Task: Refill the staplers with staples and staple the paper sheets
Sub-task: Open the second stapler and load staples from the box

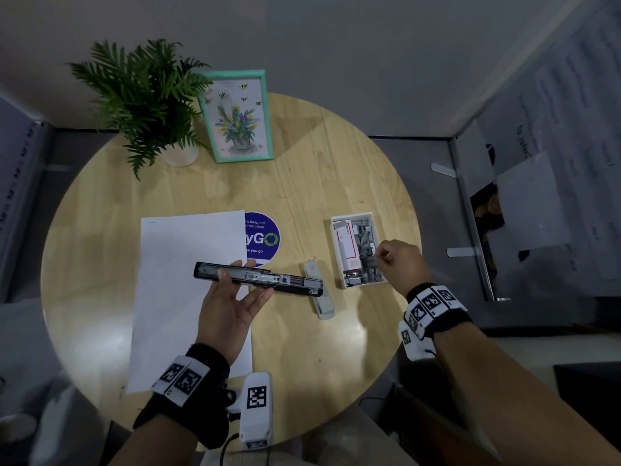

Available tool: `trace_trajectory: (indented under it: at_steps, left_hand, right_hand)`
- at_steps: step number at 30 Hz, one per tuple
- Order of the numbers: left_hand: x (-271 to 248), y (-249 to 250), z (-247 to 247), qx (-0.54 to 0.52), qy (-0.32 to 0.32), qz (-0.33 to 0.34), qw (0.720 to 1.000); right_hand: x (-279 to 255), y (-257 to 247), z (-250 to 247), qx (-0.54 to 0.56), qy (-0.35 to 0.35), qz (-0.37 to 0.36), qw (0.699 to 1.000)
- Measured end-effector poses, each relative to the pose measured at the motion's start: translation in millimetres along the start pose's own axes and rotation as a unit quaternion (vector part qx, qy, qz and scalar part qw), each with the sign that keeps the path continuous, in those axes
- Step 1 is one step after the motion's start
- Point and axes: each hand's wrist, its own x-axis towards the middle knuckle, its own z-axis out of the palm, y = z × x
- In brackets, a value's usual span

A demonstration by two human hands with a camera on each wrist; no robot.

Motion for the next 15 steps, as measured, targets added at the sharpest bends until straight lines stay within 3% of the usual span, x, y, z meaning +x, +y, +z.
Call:
trace_trajectory:
  at_steps: [3, 6, 10, 15]
  left_hand:
    - [-1, 0, -3, 0.006, 0.008, 0.004, 1.0]
    - [0, 0, -7, -0.001, 0.012, 0.009, 1.0]
    - [0, -1, -11, -0.01, 0.013, 0.016, 1.0]
    - [0, -2, -8, -0.023, 0.018, 0.006, 1.0]
  right_hand:
    - [4, -1, 0, 0.001, 0.012, -0.007, 1.0]
    - [7, -1, 0, 0.045, -0.027, -0.001, 0.999]
    - [5, 0, 1, -0.136, -0.033, -0.046, 0.989]
    - [8, -11, 6, -0.261, -0.067, -0.005, 0.963]
